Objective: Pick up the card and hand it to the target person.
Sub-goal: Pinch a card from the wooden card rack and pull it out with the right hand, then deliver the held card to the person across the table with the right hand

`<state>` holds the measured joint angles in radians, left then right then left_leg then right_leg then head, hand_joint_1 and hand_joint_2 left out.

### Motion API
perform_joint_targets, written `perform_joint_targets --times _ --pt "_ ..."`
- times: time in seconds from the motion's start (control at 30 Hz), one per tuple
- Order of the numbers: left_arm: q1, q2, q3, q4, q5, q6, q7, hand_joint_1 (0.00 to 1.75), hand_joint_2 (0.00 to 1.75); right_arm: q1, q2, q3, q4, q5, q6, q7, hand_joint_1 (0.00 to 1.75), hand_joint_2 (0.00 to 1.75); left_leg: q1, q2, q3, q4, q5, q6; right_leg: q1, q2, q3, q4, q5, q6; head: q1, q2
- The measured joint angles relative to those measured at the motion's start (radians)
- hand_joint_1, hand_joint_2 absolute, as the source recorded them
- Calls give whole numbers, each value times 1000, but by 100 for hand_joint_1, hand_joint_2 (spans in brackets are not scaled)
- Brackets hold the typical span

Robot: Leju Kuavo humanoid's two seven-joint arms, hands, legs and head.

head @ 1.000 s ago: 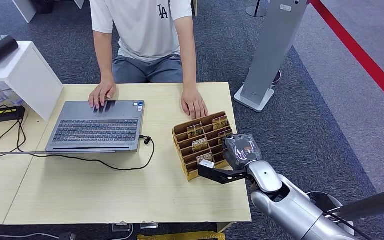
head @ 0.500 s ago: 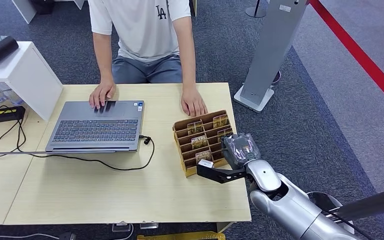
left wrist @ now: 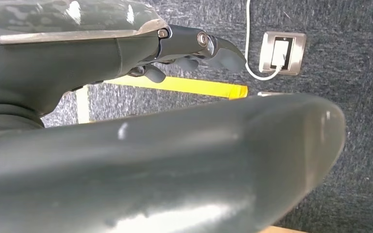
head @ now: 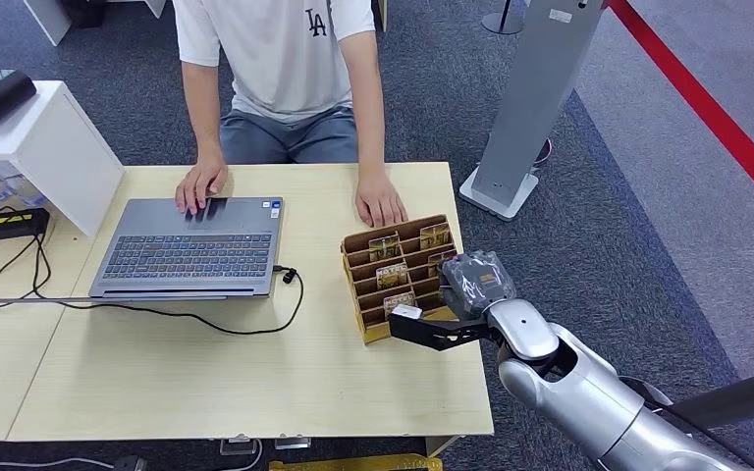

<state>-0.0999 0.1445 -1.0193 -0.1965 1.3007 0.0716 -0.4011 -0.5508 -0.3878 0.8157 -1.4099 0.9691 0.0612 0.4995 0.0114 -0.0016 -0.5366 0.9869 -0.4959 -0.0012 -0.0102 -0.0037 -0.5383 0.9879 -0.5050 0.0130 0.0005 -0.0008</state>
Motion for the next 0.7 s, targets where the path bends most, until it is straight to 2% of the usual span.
perform_joint_targets --times 0.13,0.27,0.47,0.7 --pt "1 3 0 0 4 -1 4 0 0 -44 -43 -8 -122 -32 81 18 175 175 0 0 0 0 0 0 0 0 0 0 0 0 0 0" --pt "2 4 0 0 7 -1 10 0 0 -93 -75 -23 -268 -8 99 41 175 175 0 0 0 0 0 0 0 0 -1 0 0 0 0 0" --pt "2 2 0 0 7 2 14 0 0 -87 -90 -35 -416 91 -19 29 175 175 0 0 -1 0 0 0 0 0 -1 0 0 0 -1 0" --pt "1 0 0 -1 5 1 13 0 0 -6 -61 -36 -428 172 -235 -38 175 175 0 0 -1 0 0 0 0 0 -1 0 0 0 1 0"
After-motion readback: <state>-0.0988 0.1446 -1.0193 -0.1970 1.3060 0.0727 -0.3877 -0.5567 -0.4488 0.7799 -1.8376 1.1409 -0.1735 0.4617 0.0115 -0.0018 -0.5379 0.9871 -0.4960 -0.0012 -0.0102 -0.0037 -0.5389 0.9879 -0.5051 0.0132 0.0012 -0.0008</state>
